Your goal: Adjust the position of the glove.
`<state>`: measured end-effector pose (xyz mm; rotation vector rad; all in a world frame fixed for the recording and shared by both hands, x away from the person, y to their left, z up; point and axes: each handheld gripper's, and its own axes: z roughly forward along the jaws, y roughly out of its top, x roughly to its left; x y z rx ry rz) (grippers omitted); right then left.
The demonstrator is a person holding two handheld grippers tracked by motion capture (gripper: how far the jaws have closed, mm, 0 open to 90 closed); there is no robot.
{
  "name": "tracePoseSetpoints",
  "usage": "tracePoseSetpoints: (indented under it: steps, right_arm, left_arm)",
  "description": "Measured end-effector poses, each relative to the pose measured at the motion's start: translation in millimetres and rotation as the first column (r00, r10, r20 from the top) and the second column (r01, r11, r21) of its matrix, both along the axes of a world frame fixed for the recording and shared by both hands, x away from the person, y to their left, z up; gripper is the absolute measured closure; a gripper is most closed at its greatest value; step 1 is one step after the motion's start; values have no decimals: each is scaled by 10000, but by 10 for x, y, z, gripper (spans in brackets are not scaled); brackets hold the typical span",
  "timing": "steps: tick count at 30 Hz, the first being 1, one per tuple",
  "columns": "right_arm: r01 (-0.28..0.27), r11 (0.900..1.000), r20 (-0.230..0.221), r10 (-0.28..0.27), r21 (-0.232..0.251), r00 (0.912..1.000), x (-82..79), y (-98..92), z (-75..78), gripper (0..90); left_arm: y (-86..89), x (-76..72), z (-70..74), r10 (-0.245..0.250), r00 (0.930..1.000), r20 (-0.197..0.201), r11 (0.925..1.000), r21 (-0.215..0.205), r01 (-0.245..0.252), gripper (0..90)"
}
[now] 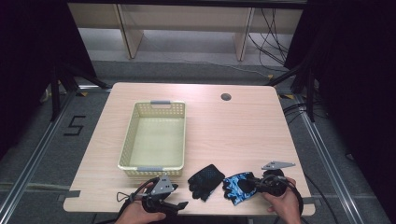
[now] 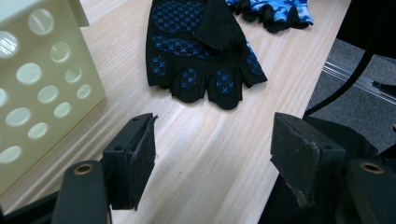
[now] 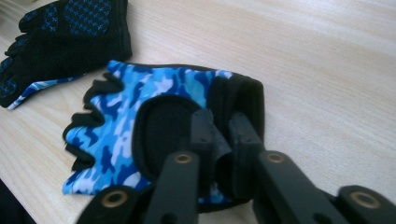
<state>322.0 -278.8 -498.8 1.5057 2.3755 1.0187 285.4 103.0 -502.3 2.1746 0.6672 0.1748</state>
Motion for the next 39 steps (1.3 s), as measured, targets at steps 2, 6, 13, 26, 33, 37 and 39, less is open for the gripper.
tracePoseSetpoints:
  steps: [2, 6, 13, 26, 33, 37, 39]
  right_arm:
    - [-677, 9969, -361, 691, 404, 9970, 4, -54, 44, 859]
    - [-470, 9949, -212, 491, 896, 9986, -57, -63, 204, 860]
    - [-759, 9896, 1138, 620, 1226, 9916, -151, -123, 558, 861]
    - [-2331, 9345, 1775, 1898, 2692, 9657, -173, 248, 828, 860]
    - [-3452, 8993, 1896, 3020, 2685, 9343, -87, 574, 832, 860]
    - [-3774, 8819, 1469, 3490, 2825, 9255, -51, 738, 751, 860]
    - [-3951, 8739, 1372, 3709, 2830, 9185, -30, 801, 699, 860]
  left_arm:
    - [-16, -19, -9, 300, 9994, -197, 9992, -243, -305, 307]
    - [-15, -17, -5, 291, 9993, -220, 9992, -278, -297, 308]
    - [-9, -5, -3, 76, 9999, -134, 9999, -105, -78, 302]
    - [-13, -6, 3, 267, 9994, -206, 9995, -184, -271, 300]
    - [-5, 3, 8, 191, 9998, -62, 9997, -159, -192, 300]
    - [-12, -9, 9, 276, 9995, -184, 9993, -229, -280, 300]
    - [-18, -12, 8, 302, 9993, -199, 9990, -314, -308, 301]
